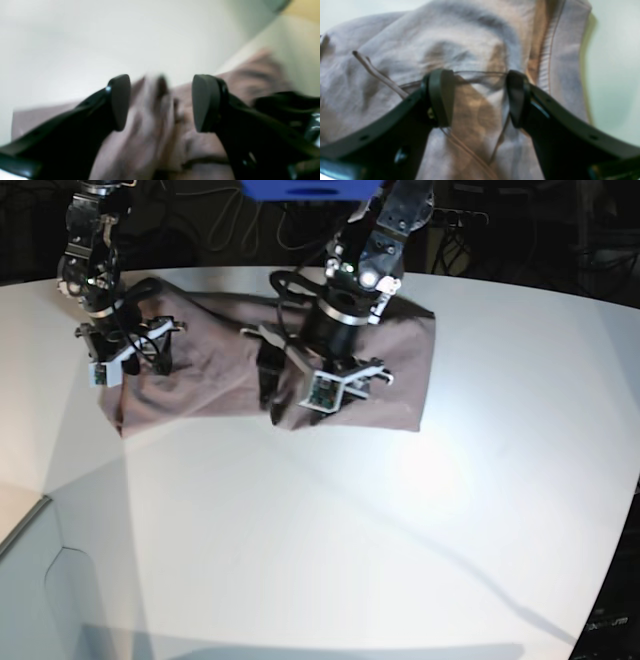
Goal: Layout the t-shirt on the table in an organized manner, then fold the t-shirt properly
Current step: 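Grasp the strip end with the left gripper and fold it toward the right gripper, then release the folded half and raise the left gripper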
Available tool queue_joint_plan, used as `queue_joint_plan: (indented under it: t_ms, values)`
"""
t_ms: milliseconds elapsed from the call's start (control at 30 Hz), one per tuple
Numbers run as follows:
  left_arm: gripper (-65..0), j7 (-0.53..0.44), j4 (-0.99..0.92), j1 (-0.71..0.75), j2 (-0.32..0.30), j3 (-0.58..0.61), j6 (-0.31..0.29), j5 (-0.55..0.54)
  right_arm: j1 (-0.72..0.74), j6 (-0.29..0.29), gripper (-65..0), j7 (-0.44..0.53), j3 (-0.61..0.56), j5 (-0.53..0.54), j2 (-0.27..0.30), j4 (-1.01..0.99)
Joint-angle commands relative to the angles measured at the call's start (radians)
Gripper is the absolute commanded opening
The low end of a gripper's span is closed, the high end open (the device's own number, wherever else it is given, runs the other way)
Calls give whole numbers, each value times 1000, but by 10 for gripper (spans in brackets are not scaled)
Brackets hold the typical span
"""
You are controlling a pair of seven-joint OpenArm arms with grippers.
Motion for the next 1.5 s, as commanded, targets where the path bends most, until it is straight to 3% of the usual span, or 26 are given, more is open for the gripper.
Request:
queue_joint_plan:
  t_ms: [0,133,300,400,667,800,933,1200,1333,1467]
  values:
    - [-274,-30,50,2,-7,2,5,3,1,4,-311,-5,0,-1,8,13]
    - [-275,-30,143,51,-38,-68,5,2,1,4,-311,-5,4,-1,8,13]
    - [-275,-25,113,92,-73,-136,-1,2,3,4,-311,-5,5,-1,8,13]
    - [-276,-25,47,97,-98,-100,-3,0,23,4,-307,-11,7,-1,8,13]
    - [-276,-25,-137,20,-101,105,-4,0,21,4,-306,-5,8,-1,20,52]
    - [-276,-28,-176,-4,-96,142,-3,0,3,4,-277,-8,34,0,18,128]
    - [-275,-30,-153,-6,-98,141,-3,0,20,4,-226,-16,91,0,20,137]
    - [-275,-30,28,7,-134,134,3,0,90,3,-219,-14,99,0,47,-50]
    - [-275,-30,99,36,-180,104,5,0,101,3,-219,-14,126,0,49,-91]
    - [-274,-30,127,97,-190,-53,3,-4,92,3,-221,-14,122,0,47,-91]
